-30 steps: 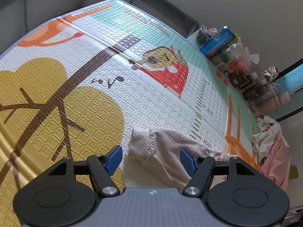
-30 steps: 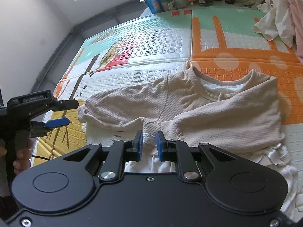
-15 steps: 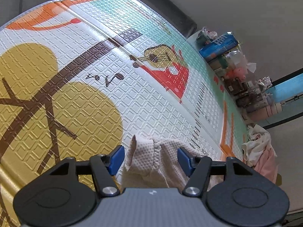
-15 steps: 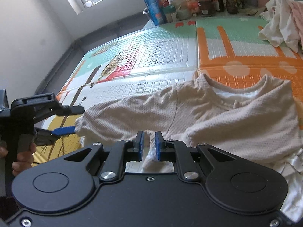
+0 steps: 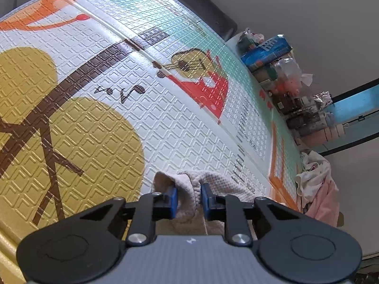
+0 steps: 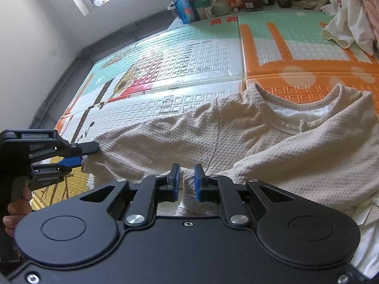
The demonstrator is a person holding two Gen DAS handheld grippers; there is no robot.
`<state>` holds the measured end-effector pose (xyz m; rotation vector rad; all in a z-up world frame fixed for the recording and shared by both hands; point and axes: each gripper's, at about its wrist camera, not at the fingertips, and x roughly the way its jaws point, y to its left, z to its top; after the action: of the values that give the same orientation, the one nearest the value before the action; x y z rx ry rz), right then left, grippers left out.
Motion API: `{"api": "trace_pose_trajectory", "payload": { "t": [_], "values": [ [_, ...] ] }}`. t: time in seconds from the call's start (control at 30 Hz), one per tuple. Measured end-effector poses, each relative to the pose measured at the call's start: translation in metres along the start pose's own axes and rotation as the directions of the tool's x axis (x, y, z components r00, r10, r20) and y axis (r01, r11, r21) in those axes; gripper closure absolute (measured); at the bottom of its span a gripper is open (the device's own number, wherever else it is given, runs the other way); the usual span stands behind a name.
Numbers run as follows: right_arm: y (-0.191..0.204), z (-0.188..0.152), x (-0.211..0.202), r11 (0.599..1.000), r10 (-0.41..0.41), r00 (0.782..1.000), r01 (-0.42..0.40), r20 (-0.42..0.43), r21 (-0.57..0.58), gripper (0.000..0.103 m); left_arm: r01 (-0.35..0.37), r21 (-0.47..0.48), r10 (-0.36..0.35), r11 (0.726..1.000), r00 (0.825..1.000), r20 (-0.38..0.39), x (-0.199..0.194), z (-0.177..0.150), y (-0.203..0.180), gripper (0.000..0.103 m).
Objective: Fold clothes
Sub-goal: 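Carry the pinched sleeve across the top's chest with the left gripper, then release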
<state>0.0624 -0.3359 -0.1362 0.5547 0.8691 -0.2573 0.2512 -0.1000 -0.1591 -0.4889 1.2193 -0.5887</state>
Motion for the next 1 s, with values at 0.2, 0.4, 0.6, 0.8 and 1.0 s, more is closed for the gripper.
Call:
{"api": "trace_pose_trajectory", "payload": {
  "t": [0.2, 0.4, 0.6, 0.8, 1.0],
  "values": [
    [-0.002, -0.001, 0.002, 1.000, -0.009, 1.000, 0.009, -0.002, 0.009, 0.092, 0.017, -0.023, -0.016, 1.000, 1.000, 0.012, -0.006, -0.003, -0.002, 0.092],
    [-0.001, -0.002, 0.005, 1.000, -0.018, 1.000, 0.018, -0.010, 0.011, 0.092, 0.058, -0.003, -0.058, 0.998, 0.998, 0.014, -0.016, -0.005, -0.020, 0.095],
    [0.000, -0.003, 0.012, 1.000, -0.027, 0.999, 0.027, -0.026, -0.003, 0.092, 0.099, 0.021, -0.100, 0.995, 0.995, 0.014, -0.026, -0.009, -0.040, 0.095],
    [-0.004, -0.001, 0.012, 1.000, 0.001, 0.999, -0.001, -0.045, -0.004, 0.091, 0.147, 0.085, -0.147, 0.985, 0.989, 0.000, -0.028, -0.018, -0.080, 0.095],
    [-0.022, 0.006, -0.014, 0.992, 0.091, 0.996, -0.092, 0.006, 0.090, 0.090, 0.196, 0.143, -0.194, 0.970, 0.981, -0.023, -0.029, -0.028, -0.117, 0.095]
  ]
}}
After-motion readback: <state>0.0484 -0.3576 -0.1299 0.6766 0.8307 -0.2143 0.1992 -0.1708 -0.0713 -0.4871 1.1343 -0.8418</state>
